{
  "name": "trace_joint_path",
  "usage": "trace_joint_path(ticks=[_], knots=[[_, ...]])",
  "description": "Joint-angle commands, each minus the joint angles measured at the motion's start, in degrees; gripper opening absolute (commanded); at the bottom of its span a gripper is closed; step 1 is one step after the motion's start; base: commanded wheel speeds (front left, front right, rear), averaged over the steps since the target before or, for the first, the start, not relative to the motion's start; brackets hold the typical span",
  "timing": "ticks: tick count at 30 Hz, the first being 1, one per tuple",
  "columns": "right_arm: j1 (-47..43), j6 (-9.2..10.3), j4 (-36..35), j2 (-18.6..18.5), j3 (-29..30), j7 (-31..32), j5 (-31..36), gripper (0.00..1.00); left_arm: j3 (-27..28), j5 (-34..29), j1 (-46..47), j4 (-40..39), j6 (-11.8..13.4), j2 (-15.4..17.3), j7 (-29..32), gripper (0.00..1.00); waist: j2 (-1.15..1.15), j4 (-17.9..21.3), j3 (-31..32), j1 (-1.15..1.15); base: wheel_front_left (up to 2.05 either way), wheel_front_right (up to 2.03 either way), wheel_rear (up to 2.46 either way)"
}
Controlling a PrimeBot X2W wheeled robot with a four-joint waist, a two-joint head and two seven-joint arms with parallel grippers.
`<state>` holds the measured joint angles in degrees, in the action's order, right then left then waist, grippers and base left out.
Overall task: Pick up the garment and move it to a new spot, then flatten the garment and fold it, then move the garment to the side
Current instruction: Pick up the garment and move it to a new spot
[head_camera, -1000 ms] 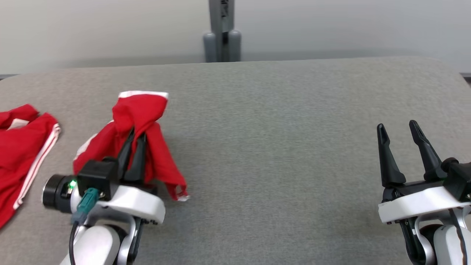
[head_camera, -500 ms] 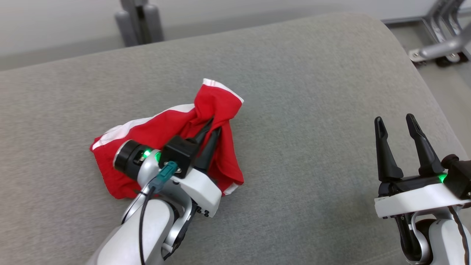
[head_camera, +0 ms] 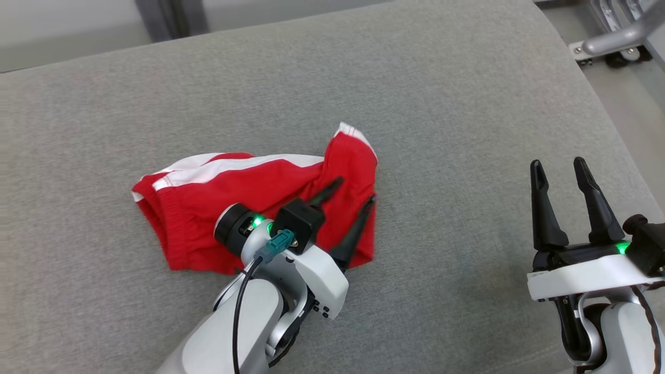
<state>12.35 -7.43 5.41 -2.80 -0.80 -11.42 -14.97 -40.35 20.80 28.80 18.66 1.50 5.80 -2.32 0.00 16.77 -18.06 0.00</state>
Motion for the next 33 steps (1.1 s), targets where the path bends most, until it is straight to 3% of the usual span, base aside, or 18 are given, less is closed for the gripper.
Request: trace_joint_path(ticks=[1,7,18,27,33], knots=[[0.21,-0.11,0.27,-0.24,0.08,-0.49,0.34,1.00,0.03,0.71,0.24,-0.25,-0.41,-0.14,-1.09,1.00,0.00,-1.52,1.20,0.00,0.00,0.00,0.00],[-0.32,-0.11,0.70,-0.25,0.92,-0.13,0.79,1.00,2.61,1.92,-3.55,-2.80,2.37,2.05,-3.47,1.00,0.00,-5.07,4.13,0.00,0.00,0.00,0.00],[-1.29,-0.11,0.04,-0.27,1.66,1.44,2.09,1.00,14.77,5.91,-8.60,-7.10,10.18,8.72,-8.11,1.00,0.00,-11.17,7.22,0.00,0.00,0.00,0.00],[-3.41,-0.11,-0.15,-0.27,1.63,2.99,3.56,1.00,21.64,7.69,-14.37,-9.38,13.93,13.98,-9.96,1.00,0.00,-13.04,10.39,0.00,0.00,0.00,0.00],[-5.66,-0.11,-0.75,-0.28,1.92,4.50,4.62,1.00,23.15,7.24,-20.39,-14.07,16.61,16.78,-9.18,1.00,0.00,-13.44,12.61,0.00,0.00,0.00,0.00]])
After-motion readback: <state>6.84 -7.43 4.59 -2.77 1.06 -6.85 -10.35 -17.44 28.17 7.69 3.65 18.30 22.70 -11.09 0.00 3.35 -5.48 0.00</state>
